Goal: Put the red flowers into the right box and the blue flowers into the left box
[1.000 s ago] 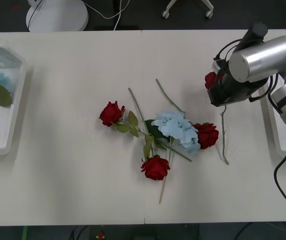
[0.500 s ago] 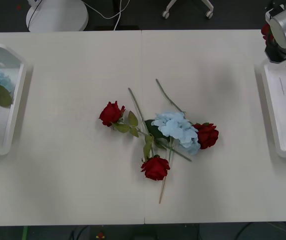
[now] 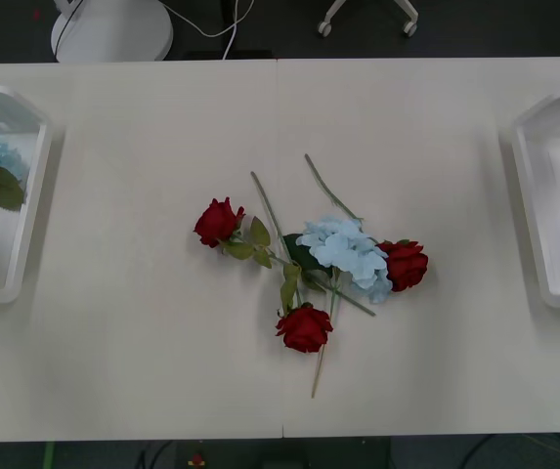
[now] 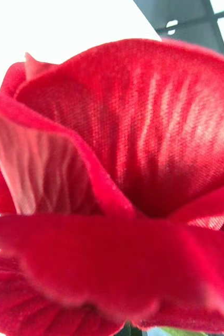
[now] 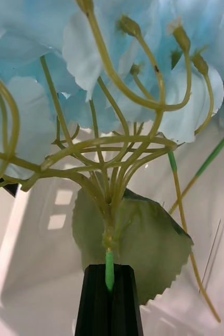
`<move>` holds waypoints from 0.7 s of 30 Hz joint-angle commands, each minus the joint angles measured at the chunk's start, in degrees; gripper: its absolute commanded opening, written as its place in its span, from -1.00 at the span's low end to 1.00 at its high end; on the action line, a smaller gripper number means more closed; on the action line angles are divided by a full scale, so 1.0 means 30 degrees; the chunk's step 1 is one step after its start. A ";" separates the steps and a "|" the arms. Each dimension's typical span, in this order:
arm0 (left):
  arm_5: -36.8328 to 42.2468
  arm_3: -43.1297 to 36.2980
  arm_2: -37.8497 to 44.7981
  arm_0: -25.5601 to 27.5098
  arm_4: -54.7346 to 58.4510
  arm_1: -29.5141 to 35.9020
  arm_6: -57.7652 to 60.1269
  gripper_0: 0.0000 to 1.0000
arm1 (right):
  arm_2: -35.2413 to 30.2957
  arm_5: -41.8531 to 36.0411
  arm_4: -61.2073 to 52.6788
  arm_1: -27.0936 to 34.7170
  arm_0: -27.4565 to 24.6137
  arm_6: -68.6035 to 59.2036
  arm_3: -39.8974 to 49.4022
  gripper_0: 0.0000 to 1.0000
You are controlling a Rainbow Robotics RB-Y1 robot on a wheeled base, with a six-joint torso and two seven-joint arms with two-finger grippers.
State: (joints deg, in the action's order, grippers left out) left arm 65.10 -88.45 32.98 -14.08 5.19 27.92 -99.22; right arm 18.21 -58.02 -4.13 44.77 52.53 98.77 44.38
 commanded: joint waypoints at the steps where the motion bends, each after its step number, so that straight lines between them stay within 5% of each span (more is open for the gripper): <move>1: -0.0109 -0.0779 -0.0682 0.0943 0.0790 0.0887 -0.0766 -1.00 | -0.0299 0.0912 0.0497 -0.0040 0.0860 0.0064 -0.1553 -1.00; 4: 0.0330 -0.0808 -0.0565 0.0973 0.1756 0.0858 -0.0766 -0.96 | -0.0299 0.1440 0.0527 -0.0391 0.0713 -0.0024 -0.2461 -1.00; 8: 0.1034 -0.0779 -0.0067 0.0914 0.3075 0.0887 -0.0737 -0.33 | -0.0299 0.2436 0.0527 -0.0625 0.0215 -0.0141 -0.3018 -1.00; 9: 0.1297 -0.0808 0.0138 0.0914 0.3485 0.0887 -0.0737 -0.03 | -0.0299 0.2729 0.0527 -0.0625 -0.0019 -0.0170 -0.3018 -1.00; 13: 0.2176 -0.0925 0.0782 0.0943 0.5008 0.0887 -0.0883 0.47 | -0.0299 0.2904 0.0527 -0.0625 -0.0312 -0.0200 -0.3018 -0.95; 16: 0.3231 -0.1804 0.1222 0.0943 0.6122 0.0887 -0.1000 0.75 | -0.0299 0.2904 0.0380 -0.0625 -0.0312 -0.0229 -0.3018 -0.44; 21: 0.6805 -0.5495 0.1398 0.0914 0.7293 0.0975 -0.0825 0.79 | -0.0534 0.2904 -0.0704 -0.0567 -0.0312 -0.0375 -0.2959 0.17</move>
State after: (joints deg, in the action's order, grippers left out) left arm 81.47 -96.92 35.65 -12.10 25.50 27.95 -99.22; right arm 18.20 -49.76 -4.75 43.21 51.46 98.73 34.49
